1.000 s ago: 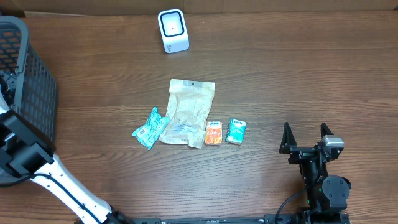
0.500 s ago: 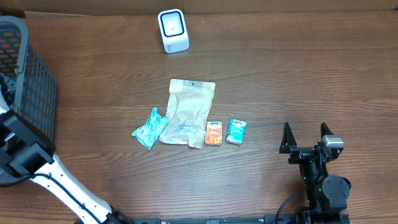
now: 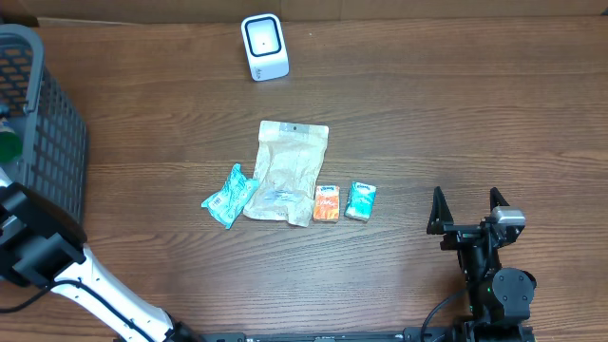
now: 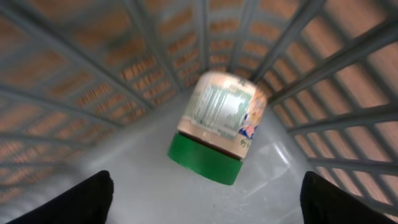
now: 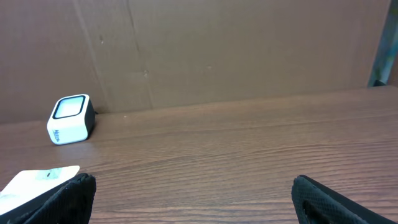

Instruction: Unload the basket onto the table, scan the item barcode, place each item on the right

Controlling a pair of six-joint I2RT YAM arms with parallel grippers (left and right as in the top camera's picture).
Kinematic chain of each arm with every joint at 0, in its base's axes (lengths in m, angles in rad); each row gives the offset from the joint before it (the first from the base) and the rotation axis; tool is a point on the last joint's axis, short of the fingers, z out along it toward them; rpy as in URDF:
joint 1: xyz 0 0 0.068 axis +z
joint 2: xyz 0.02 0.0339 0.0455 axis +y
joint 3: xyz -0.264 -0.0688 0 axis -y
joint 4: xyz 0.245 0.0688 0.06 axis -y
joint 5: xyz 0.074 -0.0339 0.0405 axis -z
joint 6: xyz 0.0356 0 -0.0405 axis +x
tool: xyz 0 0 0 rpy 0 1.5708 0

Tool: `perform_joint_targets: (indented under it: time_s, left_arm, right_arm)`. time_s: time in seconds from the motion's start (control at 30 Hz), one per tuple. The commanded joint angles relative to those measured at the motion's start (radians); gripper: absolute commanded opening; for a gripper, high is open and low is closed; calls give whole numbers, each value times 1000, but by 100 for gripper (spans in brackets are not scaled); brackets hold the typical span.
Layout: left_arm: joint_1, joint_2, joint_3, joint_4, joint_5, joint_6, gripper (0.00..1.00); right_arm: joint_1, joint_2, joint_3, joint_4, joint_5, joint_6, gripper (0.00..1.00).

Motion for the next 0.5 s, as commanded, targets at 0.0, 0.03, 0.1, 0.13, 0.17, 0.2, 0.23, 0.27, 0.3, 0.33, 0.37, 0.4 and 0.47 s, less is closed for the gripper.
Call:
perform_joint_targets:
  time_s: [0.0, 0.03, 0.1, 0.13, 0.17, 0.2, 0.23, 0.27, 0.3, 0.33, 0.37, 0.4, 0.47]
  left_arm:
    - [0, 3, 10, 5, -19, 77, 88]
    - [0, 13, 7, 11, -17, 91, 88]
    - [0, 39, 5, 24, -14, 115, 89]
    - [0, 54, 5, 28, -6, 126, 89]
    - [0, 67, 5, 31, 4, 126, 89]
    - [0, 78, 5, 31, 16, 126, 89]
    - [0, 86, 5, 29, 23, 126, 89]
    - [0, 93, 5, 27, 22, 126, 88]
    - [0, 96, 5, 27, 22, 126, 87]
    - [0, 97, 5, 27, 22, 126, 87]
    - [0, 97, 5, 27, 16, 126, 88]
    - [0, 97, 5, 28, 14, 126, 87]
    - [0, 97, 5, 28, 14, 126, 88]
  right_arm:
    - [-2, -5, -10, 6, 5, -5, 99]
    - [-2, -5, -10, 6, 5, -5, 100]
    - [-2, -5, -10, 6, 5, -5, 100]
    - [-2, -5, -10, 6, 5, -5, 100]
    - [-2, -5, -10, 6, 5, -5, 100]
    - [-2, -5, -10, 6, 5, -5, 100]
    - [-2, -5, -10, 6, 5, -5, 100]
    - [-2, -5, -10, 6, 5, -5, 99]
    - [-2, -5, -10, 6, 5, -5, 99]
    - [-2, -5, -10, 6, 5, -5, 100]
    - [-2, -5, -10, 6, 5, -5, 99]
    - [-2, -5, -10, 6, 5, -5, 100]
    - [-2, -5, -10, 6, 5, -5, 100]
